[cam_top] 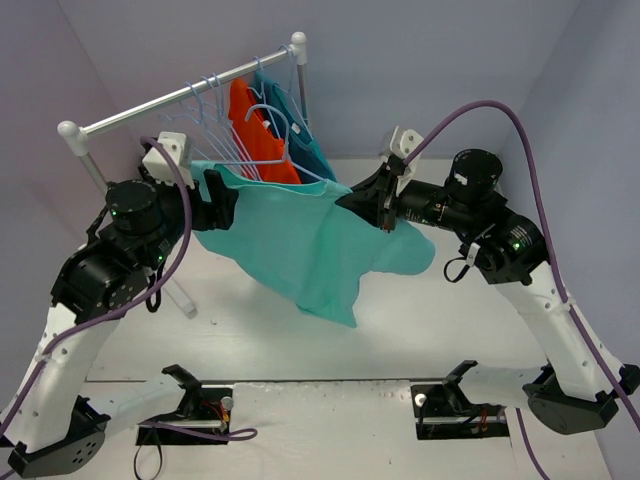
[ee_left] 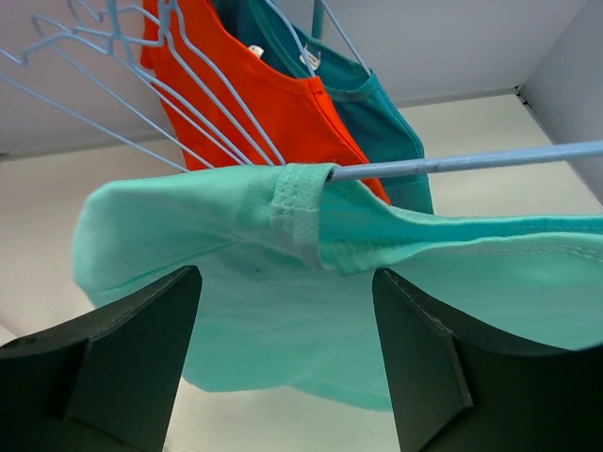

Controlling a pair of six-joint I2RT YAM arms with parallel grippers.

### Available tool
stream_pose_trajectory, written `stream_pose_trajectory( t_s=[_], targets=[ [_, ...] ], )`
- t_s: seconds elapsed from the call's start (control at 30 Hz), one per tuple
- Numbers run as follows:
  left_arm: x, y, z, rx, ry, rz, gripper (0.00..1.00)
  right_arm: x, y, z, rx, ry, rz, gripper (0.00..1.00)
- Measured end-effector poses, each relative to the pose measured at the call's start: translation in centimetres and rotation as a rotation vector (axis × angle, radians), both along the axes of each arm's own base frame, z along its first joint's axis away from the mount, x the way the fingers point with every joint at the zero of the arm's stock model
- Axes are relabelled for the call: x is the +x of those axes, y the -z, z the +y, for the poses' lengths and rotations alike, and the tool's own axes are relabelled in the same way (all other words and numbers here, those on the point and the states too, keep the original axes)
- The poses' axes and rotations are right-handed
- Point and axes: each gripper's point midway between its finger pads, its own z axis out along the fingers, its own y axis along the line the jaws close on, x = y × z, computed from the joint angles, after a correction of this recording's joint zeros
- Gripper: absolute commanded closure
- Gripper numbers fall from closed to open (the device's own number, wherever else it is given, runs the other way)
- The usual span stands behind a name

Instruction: Place the t-shirt on the hanger

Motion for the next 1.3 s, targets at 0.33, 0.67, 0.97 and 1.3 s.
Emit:
stream_pose_trajectory(
  t_s=[0.33,0.67,0.97,1.3],
  targets=[
    [1.1,0.9,-0.3,-0.011,-0.038,0.037,0.49,0.4,1.5,0.4,-0.011,0.001,0.036,1.00],
    [1.2,0.6,0.5,-0.020,-0.086,0.028,1.00,0.7,2.8,0.6,-0.020,0.001,0.055,1.00],
    [1.5,-1.8,0.7,0.032,-0.071,-0.025,1.00,0.8,3.8,0.7,-0.026,0.001,0.065,1.00],
    [1.5,-7.3,1.2,0.136,-0.041,-0.129,0.66,0.3,5.2,0.7,-0.032,-0.017,0.089,1.00]
  ],
)
